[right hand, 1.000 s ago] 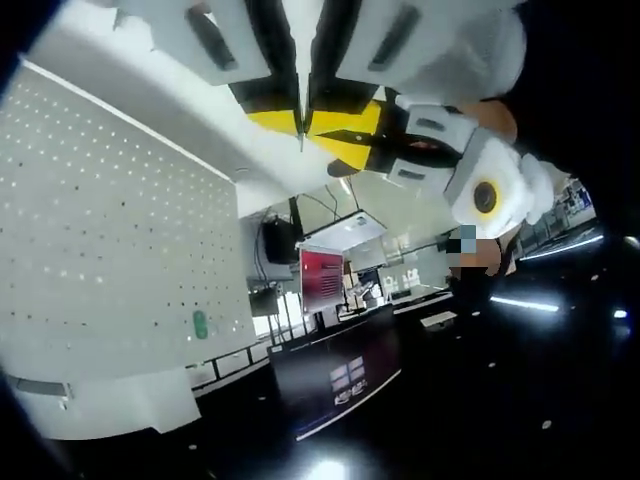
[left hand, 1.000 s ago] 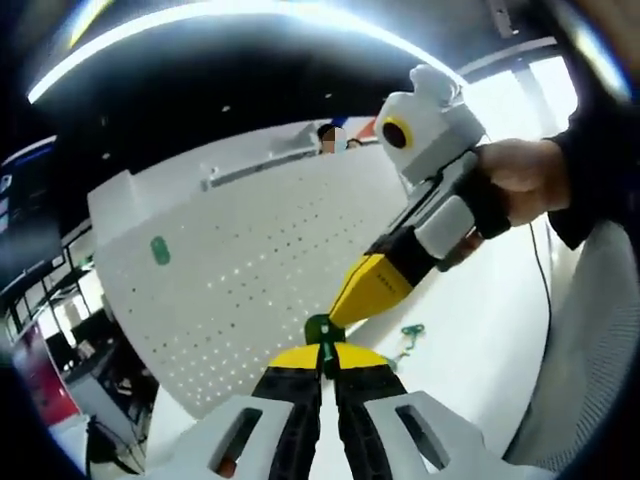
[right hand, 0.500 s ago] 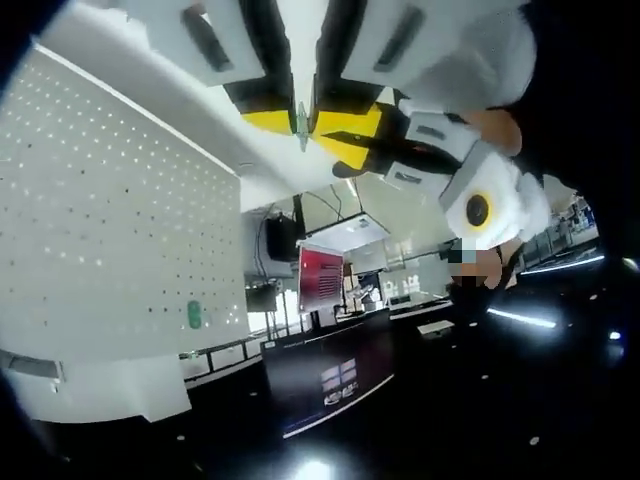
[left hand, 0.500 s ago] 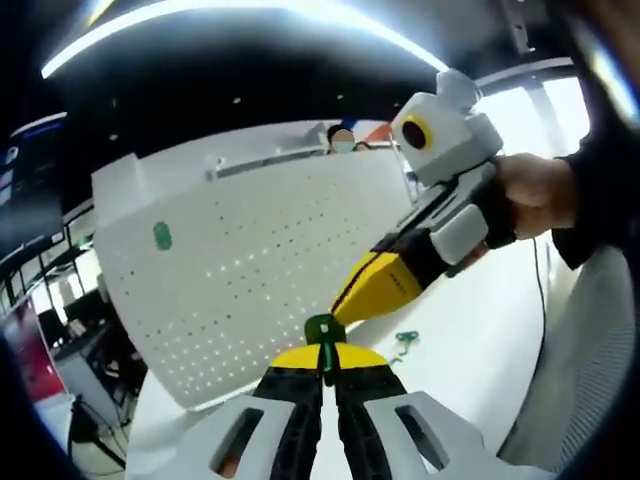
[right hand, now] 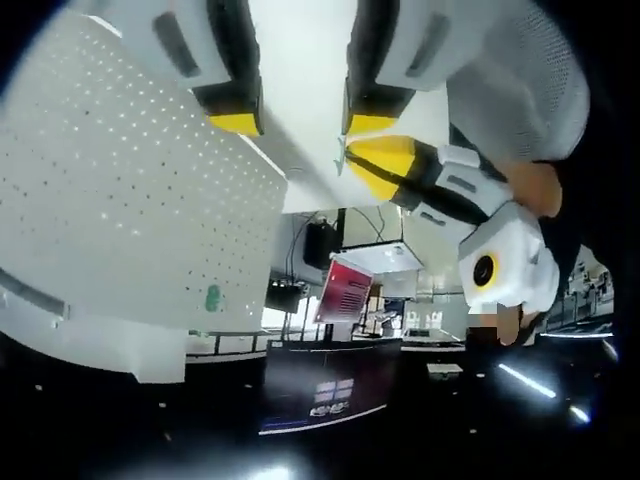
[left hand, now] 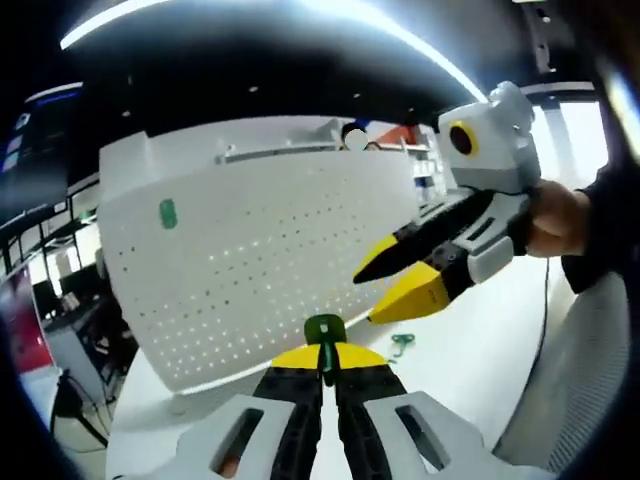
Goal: Insert the hook assembly into the mounting plate slot until the hook locks in place.
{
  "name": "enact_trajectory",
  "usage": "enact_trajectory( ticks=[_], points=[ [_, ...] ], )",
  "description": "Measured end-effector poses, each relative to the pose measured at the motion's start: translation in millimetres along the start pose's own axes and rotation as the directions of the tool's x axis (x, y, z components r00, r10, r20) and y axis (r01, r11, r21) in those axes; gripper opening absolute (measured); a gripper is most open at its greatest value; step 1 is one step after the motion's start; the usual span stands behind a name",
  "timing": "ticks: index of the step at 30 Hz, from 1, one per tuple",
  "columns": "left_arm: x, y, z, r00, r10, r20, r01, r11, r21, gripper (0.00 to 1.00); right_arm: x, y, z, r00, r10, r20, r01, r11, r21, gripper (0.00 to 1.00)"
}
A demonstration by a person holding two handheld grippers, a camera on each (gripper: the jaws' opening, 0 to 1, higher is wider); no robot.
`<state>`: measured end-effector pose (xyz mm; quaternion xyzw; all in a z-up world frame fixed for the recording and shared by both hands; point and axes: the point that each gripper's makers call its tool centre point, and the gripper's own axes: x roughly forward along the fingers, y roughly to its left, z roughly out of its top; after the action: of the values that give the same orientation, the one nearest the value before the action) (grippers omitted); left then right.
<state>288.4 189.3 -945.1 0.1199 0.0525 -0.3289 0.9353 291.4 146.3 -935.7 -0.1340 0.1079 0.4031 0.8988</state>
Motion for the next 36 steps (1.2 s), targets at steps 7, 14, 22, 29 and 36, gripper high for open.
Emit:
enact_trajectory(
  ticks=[7, 14, 22, 29, 36],
  points=[
    [-1, 3.0, -0.6, 1.000, 0.007, 0.001, -0.007, 0.999, -0.031, 0.03, -9, 11, -8.2, 0.997, -0.047, 0.060, 0.045, 0.999, 0.031, 0.37],
    [-1, 11.0, -1.6, 1.000, 0.029, 0.004, -0.029, 0.997, -0.071, 0.03, -11, -5, -2.5, 0.990, -0.100, 0.097, 0.098, 0.995, 0.020, 0.40],
    [-3, 36.5, 2.9, 0.993, 0.113, 0.015, -0.109, 0.980, -0.169, 0.03, -17, -16, 1.0, 0.985, -0.126, 0.118, 0.123, 0.992, 0.037, 0.42],
    [8, 64.8, 41.9, 0.985, 0.167, 0.048, -0.158, 0.975, -0.158, 0.03, -23, -25, 6.7, 0.979, -0.147, 0.141, 0.142, 0.989, 0.043, 0.43],
    [36, 95.2, 75.9, 0.976, 0.205, 0.069, -0.194, 0.970, -0.144, 0.03, -30, -33, 13.0, 0.973, -0.163, 0.164, 0.155, 0.986, 0.059, 0.43]
  ],
)
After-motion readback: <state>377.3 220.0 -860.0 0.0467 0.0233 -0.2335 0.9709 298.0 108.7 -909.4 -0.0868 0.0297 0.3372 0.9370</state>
